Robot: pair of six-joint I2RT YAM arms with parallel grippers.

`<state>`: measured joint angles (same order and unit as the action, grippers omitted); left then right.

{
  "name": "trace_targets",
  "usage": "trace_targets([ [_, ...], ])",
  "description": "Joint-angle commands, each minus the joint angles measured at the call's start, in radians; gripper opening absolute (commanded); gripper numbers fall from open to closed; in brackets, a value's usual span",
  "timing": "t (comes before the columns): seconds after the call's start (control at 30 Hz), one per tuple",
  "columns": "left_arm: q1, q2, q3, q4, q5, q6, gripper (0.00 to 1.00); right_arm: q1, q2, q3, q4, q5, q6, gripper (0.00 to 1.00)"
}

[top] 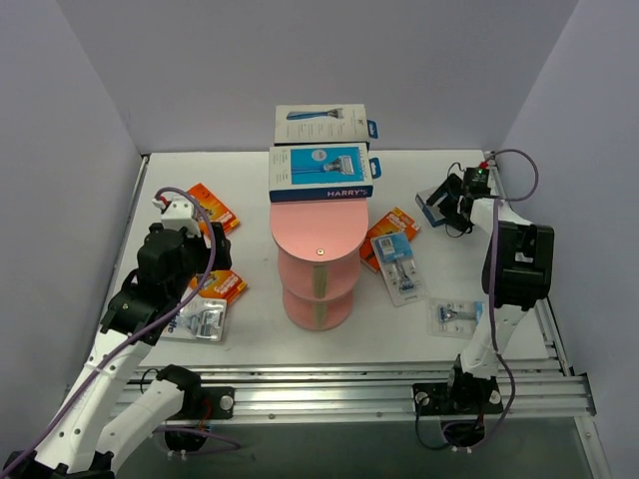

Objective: Place and organize the shaving razors onto the shelf

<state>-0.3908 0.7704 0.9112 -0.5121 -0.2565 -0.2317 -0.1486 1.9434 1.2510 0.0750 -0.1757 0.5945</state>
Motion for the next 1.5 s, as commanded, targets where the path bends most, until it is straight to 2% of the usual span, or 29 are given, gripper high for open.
trace_targets([
  [0.0,0.004,-0.006,0.009,0.015,0.003,0.006,0.94,0.017,0.064,0.143,0.005,-0.016,0.025,0.72],
  [0.23,0.004,-0.002,0.011,0.015,-0.009,0.008,0.94,0.029,0.157,0.309,-0.023,-0.088,0.021,0.72],
  [0.5,0.006,-0.002,0.011,0.015,-0.006,0.009,0.94,-0.037,0.095,0.326,-0.053,-0.125,-0.039,0.72],
  [0.63,0.006,0.004,0.009,0.017,0.002,0.009,0.94,-0.086,0.115,0.361,-0.061,-0.136,-0.053,0.69],
  [1.13,0.007,0.044,0.015,0.014,-0.001,0.019,0.94,-0.123,0.339,0.674,-0.156,-0.042,-0.142,0.66],
  [1.47,0.009,0.067,0.02,0.014,0.003,0.022,0.94,-0.132,0.42,0.772,-0.156,0.05,-0.193,0.66],
])
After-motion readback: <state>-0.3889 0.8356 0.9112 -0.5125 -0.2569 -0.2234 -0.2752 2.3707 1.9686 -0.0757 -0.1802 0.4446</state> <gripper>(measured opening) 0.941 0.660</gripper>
